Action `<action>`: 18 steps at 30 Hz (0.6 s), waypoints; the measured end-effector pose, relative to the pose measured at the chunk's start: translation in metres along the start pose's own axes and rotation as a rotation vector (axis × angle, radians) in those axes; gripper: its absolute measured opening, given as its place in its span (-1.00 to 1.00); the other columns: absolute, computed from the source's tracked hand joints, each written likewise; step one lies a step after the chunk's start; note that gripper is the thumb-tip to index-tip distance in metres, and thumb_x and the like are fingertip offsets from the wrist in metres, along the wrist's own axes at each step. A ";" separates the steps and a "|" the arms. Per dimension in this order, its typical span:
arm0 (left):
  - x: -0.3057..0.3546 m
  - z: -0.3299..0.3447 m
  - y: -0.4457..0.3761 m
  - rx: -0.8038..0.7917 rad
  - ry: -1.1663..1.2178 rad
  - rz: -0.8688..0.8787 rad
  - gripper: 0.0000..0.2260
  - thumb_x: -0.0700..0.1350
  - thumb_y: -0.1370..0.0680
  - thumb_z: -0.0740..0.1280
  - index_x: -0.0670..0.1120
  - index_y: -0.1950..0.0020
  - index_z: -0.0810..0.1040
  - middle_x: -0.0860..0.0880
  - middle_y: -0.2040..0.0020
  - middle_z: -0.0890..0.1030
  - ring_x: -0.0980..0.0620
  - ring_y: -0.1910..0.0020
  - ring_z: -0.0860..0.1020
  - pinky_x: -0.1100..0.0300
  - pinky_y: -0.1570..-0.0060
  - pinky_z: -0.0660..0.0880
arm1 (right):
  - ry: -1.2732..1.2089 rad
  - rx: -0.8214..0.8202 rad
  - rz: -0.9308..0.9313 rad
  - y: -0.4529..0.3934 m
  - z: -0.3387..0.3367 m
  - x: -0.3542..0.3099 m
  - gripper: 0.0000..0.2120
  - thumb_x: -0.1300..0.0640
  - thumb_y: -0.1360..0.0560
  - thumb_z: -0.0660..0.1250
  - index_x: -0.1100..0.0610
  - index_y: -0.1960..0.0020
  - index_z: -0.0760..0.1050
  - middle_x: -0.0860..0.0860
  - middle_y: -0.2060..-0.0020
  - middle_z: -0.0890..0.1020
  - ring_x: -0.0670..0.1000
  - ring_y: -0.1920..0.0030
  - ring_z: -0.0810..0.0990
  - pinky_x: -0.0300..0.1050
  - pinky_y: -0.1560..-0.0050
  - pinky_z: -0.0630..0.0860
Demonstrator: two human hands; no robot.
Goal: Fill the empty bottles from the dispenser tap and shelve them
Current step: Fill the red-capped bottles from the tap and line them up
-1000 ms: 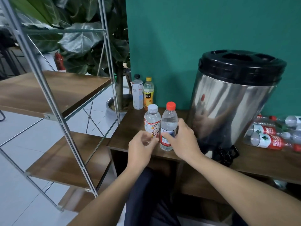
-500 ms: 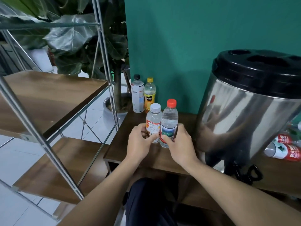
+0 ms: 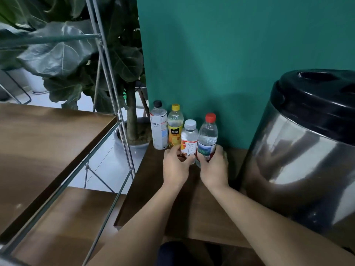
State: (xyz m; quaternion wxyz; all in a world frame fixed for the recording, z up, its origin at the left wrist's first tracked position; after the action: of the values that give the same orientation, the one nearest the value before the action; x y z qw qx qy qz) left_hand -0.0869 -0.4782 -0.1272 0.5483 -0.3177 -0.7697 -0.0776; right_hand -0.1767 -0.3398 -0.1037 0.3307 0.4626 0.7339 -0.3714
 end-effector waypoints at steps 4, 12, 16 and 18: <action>0.000 0.012 -0.021 -0.040 0.017 0.029 -0.68 0.01 -0.66 0.54 0.10 -0.41 0.64 0.06 -0.25 0.63 0.13 -0.23 0.58 -0.01 -0.36 0.60 | -0.041 0.045 0.041 -0.018 0.017 -0.001 -0.54 0.10 -0.64 0.50 0.17 -0.46 0.44 0.17 -0.33 0.53 0.18 -0.38 0.52 -0.02 -0.28 0.43; -0.001 0.029 -0.046 -0.046 0.001 0.000 -0.60 -0.08 -0.75 0.42 -0.03 -0.60 0.52 -0.05 -0.44 0.60 0.00 -0.42 0.57 -0.03 -0.48 0.53 | -0.113 0.083 0.106 -0.040 0.035 0.004 -0.37 0.17 -0.70 0.40 0.14 -0.69 0.22 0.16 -0.53 0.36 0.17 -0.52 0.46 -0.17 -0.36 0.32; -0.001 0.031 -0.042 -0.032 0.021 0.015 -0.66 -0.20 -0.73 0.40 -0.04 -0.52 0.57 -0.01 -0.38 0.63 0.01 -0.39 0.59 -0.06 -0.46 0.56 | -0.125 0.042 0.143 -0.043 0.043 0.006 -0.25 0.25 -0.68 0.39 0.16 -0.75 0.09 0.15 -0.63 0.24 0.17 -0.61 0.37 -0.16 -0.47 0.30; -0.004 0.030 -0.037 -0.049 0.028 0.006 -0.65 -0.20 -0.72 0.42 -0.04 -0.52 0.58 -0.01 -0.37 0.65 0.03 -0.36 0.61 -0.06 -0.45 0.58 | -0.136 0.034 0.150 -0.042 0.043 0.005 -0.25 0.26 -0.67 0.39 0.18 -0.74 0.10 0.17 -0.63 0.24 0.19 -0.63 0.34 -0.02 -0.59 0.34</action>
State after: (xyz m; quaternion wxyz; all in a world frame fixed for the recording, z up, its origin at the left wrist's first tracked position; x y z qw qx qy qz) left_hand -0.1315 -0.4952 -0.1342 0.5512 -0.3320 -0.7591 -0.0992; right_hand -0.2109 -0.3871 -0.1197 0.3987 0.4955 0.6668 -0.3884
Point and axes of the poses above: each hand's wrist, its own y-axis away from the middle knuckle, its own z-axis out of the palm, x = y × z, the point moved 5 cm from there along -y, towards the middle knuckle
